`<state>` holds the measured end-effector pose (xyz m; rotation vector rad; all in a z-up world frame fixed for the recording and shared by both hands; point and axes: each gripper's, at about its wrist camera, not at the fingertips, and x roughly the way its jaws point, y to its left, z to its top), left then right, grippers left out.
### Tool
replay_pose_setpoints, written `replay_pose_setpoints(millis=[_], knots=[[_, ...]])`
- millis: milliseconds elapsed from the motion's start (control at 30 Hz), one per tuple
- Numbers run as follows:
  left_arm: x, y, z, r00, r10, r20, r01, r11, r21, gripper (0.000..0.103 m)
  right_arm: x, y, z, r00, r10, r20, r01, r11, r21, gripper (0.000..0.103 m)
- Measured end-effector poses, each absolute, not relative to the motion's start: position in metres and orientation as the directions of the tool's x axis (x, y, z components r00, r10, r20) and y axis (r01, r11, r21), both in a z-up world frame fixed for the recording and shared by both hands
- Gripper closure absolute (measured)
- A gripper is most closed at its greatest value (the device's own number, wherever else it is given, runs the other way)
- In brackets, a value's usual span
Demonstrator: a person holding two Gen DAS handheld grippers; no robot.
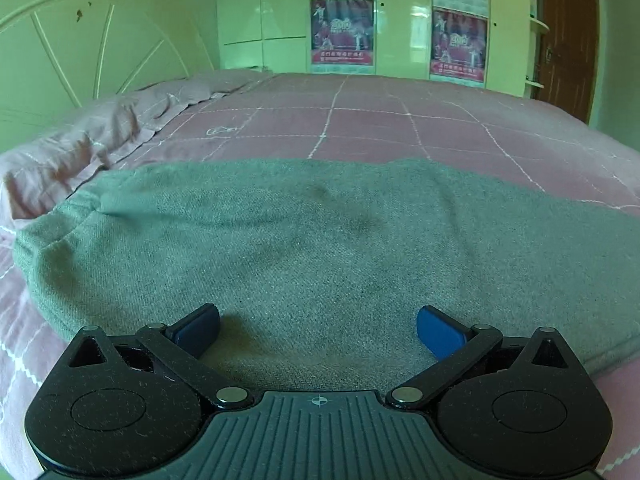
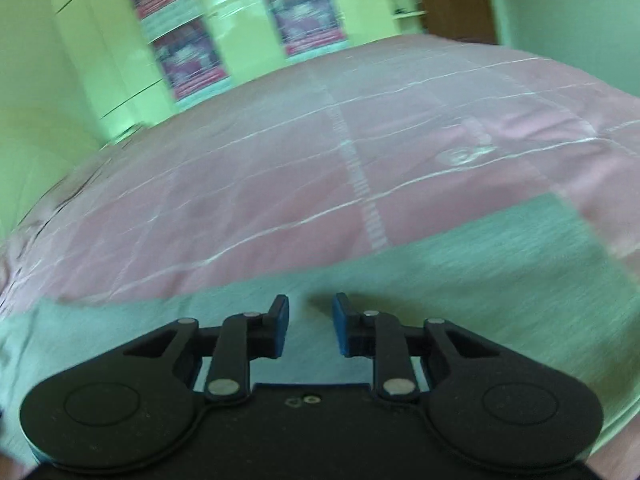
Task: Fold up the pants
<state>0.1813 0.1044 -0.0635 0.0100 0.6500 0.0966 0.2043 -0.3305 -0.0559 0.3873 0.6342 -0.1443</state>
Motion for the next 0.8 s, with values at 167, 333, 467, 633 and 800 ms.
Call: replay_pose_setpoints(millis=[167, 333, 467, 633, 800], knots=[[0.173, 0.103, -0.063, 0.806, 0.084, -0.585, -0.070, 0.996, 0.046, 0.000, 0.165, -0.408, -0.047, 0.810, -0.150, -0.567, 0.408, 0.838, 0.362, 0.079], [0.172, 0.078, -0.046, 0.832, 0.015, -0.555, -0.044, 0.998, -0.040, 0.000, 0.070, -0.460, -0.041, 0.878, -0.147, -0.456, 0.425, 0.679, 0.599, 0.073], [0.176, 0.025, -0.035, 0.835, -0.095, -0.542, 0.081, 0.996, -0.049, 0.000, 0.026, -0.477, -0.073, 0.895, -0.098, -0.436, 0.426, 0.483, 0.765, 0.075], [0.182, -0.043, -0.032, 0.790, -0.198, -0.580, 0.175, 0.980, -0.096, 0.000, 0.040, -0.464, -0.113, 0.886, 0.041, -0.462, 0.414, 0.381, 0.827, 0.078], [0.177, -0.123, -0.030, 0.732, -0.309, -0.607, 0.260, 0.950, -0.171, 0.000, 0.043, -0.449, -0.115, 0.910, 0.031, -0.414, 0.368, 0.402, 0.839, 0.078]])
